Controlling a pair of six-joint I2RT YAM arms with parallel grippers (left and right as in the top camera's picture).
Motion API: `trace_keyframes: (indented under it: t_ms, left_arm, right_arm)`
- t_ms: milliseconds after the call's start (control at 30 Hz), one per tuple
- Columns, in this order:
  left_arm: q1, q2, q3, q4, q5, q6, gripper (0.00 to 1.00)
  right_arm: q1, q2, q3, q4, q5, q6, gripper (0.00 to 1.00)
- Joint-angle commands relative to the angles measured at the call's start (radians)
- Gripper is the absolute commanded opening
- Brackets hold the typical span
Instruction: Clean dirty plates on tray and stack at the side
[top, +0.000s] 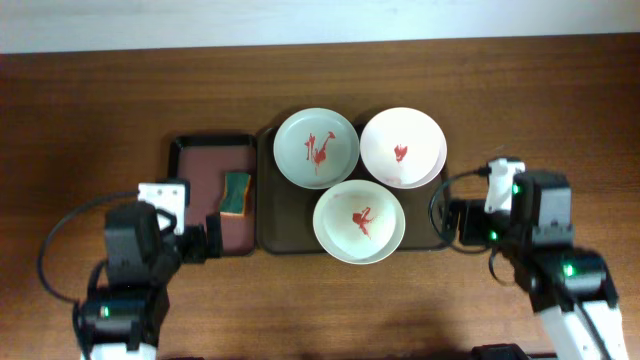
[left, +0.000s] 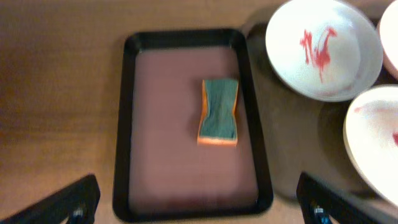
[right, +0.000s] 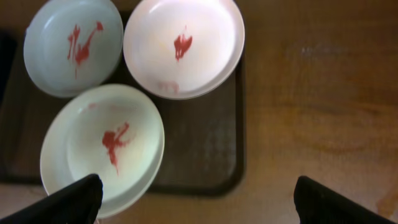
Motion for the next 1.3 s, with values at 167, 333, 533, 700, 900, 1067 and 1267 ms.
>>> trace_keyframes:
  t_ms: [167, 333, 533, 700, 900, 1067, 1267]
  left_arm:
    - [-0.003, 0.277, 0.186, -0.063, 0.084, -0.008, 0.99]
    - [-0.007, 0.452, 0.186, 0.241, 0.079, 0.035, 0.95]
    - [-0.078, 0.776, 0.186, 0.330, 0.079, 0.136, 0.77]
    - [-0.082, 0.849, 0.185, 0.306, 0.084, 0.132, 0.58]
    - [-0.101, 0.917, 0.185, 0.314, 0.079, 0.133, 0.50]
    - [-0.101, 0.940, 0.185, 0.321, 0.079, 0.132, 0.14]
    - [-0.039, 0.880, 0.185, 0.249, 0.106, -0.069, 0.00]
  right_arm:
    - [0.008, 0.103, 0.139, -0.071, -0.085, 0.000, 0.99]
    - [0.008, 0.104, 0.139, -0.071, -0.085, 0.000, 0.99]
    - [0.008, 0.150, 0.139, -0.072, -0.085, 0.000, 0.99]
    - [0.008, 0.161, 0.139, -0.071, -0.084, 0.000, 0.99]
    - [0.008, 0.161, 0.139, -0.071, -0.084, 0.000, 0.99]
    - [0.008, 0.161, 0.139, -0.072, -0.084, 0.000, 0.99]
    - [0.008, 0.177, 0.139, -0.107, -0.085, -0.001, 0.99]
